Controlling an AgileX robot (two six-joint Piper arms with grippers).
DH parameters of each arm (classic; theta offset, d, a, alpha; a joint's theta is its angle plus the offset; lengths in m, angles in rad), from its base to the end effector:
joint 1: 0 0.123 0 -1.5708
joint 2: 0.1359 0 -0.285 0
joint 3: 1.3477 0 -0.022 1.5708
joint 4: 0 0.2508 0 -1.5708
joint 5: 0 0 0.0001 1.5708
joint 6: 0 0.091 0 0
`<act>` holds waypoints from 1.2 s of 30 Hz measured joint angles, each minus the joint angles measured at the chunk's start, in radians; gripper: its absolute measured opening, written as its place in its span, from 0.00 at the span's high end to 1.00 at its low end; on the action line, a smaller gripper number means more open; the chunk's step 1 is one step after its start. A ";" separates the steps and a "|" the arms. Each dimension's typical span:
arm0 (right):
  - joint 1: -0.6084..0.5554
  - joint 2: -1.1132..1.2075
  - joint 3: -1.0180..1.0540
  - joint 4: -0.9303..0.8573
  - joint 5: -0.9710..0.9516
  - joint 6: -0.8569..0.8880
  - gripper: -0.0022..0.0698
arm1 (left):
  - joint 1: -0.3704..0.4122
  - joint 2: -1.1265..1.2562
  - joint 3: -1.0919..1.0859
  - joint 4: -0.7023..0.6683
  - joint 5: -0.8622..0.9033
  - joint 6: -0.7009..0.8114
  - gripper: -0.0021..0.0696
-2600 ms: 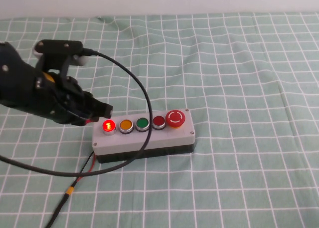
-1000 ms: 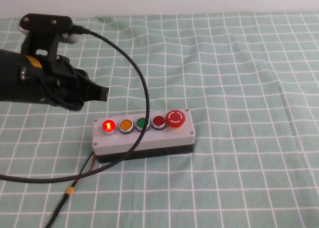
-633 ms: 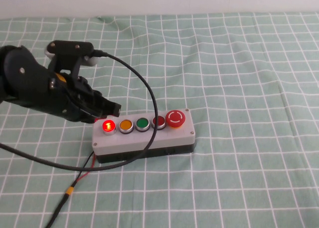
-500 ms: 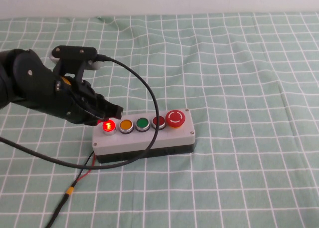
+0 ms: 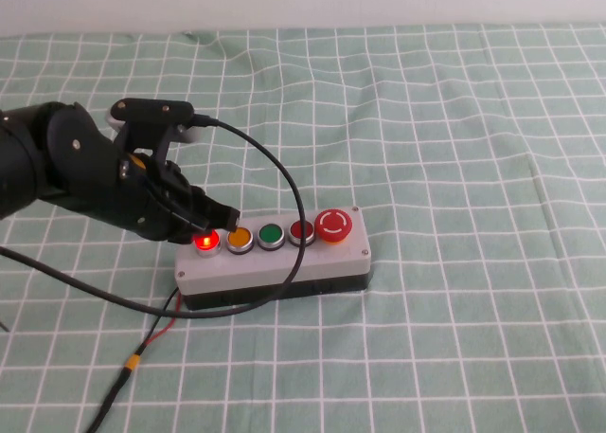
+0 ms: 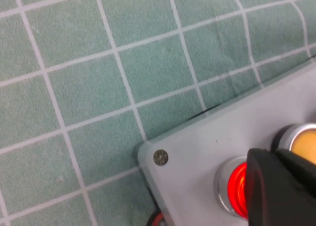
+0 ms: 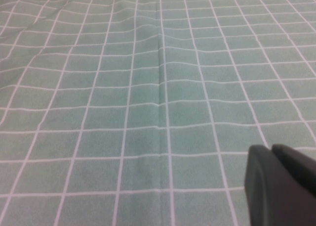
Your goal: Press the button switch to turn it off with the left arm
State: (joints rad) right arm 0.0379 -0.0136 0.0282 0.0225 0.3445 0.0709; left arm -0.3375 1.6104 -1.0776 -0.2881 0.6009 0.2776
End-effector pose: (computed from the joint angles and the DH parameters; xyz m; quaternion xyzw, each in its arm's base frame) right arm 0.0532 0.0027 0.1734 0.0193 0.7962 0.0423 0.6033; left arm 0.3084 -0.1237 0.2385 0.2004 0.9392 -0.1167 0.2531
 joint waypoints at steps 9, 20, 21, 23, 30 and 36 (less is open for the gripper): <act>0.000 0.000 0.000 0.000 0.000 0.000 0.99 | -0.002 -0.020 0.124 -0.032 -0.169 0.003 0.97; 0.000 0.000 0.000 0.000 0.000 0.000 0.99 | -0.002 -0.180 0.097 -0.005 -0.064 0.003 0.97; 0.000 0.000 0.000 0.000 0.000 0.000 0.99 | -0.002 -0.208 0.092 -0.005 -0.061 0.003 0.97; 0.000 0.000 0.000 0.000 0.000 0.000 0.99 | -0.002 -0.282 0.084 -0.005 -0.051 0.003 0.97; 0.000 0.000 0.000 0.000 0.000 0.000 0.99 | -0.002 -0.499 0.089 0.006 0.049 -0.020 0.97; 0.000 0.000 0.000 0.000 0.000 0.000 0.99 | -0.002 -0.711 0.173 0.008 0.093 -0.089 0.97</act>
State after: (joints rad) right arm 0.0379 -0.0136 0.0282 0.0225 0.3445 0.0709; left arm -0.3396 0.8991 -0.9042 -0.2797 0.6943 0.1884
